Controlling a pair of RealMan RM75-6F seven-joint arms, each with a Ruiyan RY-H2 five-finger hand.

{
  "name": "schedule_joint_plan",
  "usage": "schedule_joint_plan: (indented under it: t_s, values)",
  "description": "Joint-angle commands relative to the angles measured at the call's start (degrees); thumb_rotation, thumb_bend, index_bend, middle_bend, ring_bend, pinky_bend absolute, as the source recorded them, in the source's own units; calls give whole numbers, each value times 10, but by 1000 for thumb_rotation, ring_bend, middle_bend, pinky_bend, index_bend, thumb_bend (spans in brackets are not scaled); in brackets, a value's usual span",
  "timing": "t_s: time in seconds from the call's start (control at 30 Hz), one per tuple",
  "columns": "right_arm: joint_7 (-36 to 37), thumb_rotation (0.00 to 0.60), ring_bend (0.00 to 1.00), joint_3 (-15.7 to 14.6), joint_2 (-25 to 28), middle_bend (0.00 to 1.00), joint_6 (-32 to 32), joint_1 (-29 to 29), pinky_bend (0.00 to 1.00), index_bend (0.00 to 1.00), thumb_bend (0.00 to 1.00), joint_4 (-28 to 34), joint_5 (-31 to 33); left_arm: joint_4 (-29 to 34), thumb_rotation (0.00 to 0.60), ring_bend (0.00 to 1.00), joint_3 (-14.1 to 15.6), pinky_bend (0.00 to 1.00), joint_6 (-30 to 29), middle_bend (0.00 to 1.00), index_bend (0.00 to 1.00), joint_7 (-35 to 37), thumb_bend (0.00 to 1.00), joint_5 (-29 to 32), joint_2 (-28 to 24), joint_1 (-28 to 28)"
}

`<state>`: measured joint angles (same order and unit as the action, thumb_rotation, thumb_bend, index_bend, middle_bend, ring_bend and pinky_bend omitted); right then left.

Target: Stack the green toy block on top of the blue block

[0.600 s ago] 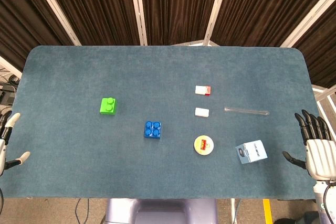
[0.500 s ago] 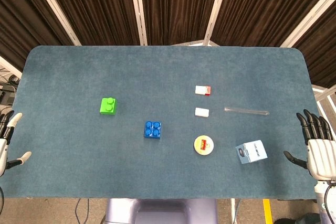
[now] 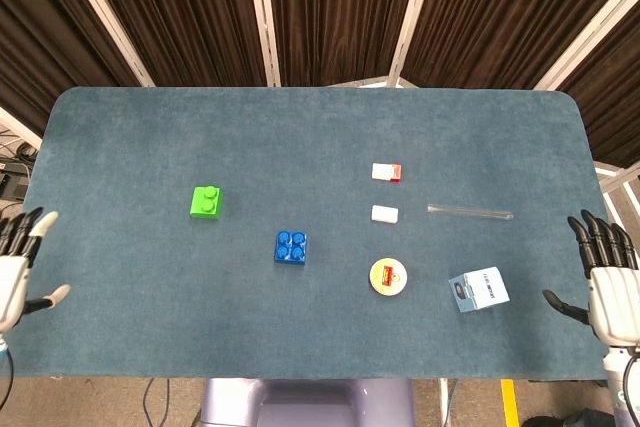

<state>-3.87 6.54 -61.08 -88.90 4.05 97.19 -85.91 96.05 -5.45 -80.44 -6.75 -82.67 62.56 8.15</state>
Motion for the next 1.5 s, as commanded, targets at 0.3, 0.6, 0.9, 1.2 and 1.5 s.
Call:
schedule_joint_plan:
  t_s: [0.3,0.6,0.9,1.2,1.5]
  values:
    - [-58,600,0,9,-13,0,-12,-1,0,18,0,3,12,-154,600,0,-76,0,276,0,0,-27,85,101,121,222]
    - [-71,600,0,22,-24,0,-3,-2,0,18,0,-23,55,-234,600,5,-83,4,384,0,0,-57,85,144,172,316]
    - [-74,600,0,27,-28,0,0,-2,0,18,0,-36,73,-298,600,176,-72,190,442,154,93,-73,86,174,215,365]
    - [-69,600,0,29,-29,0,10,0,0,18,0,-43,82,-347,600,286,-62,273,462,258,212,-80,96,202,260,394]
    - [-66,600,0,29,-32,0,18,3,0,18,0,-50,86,-390,600,310,-57,294,466,285,264,-95,114,231,292,414]
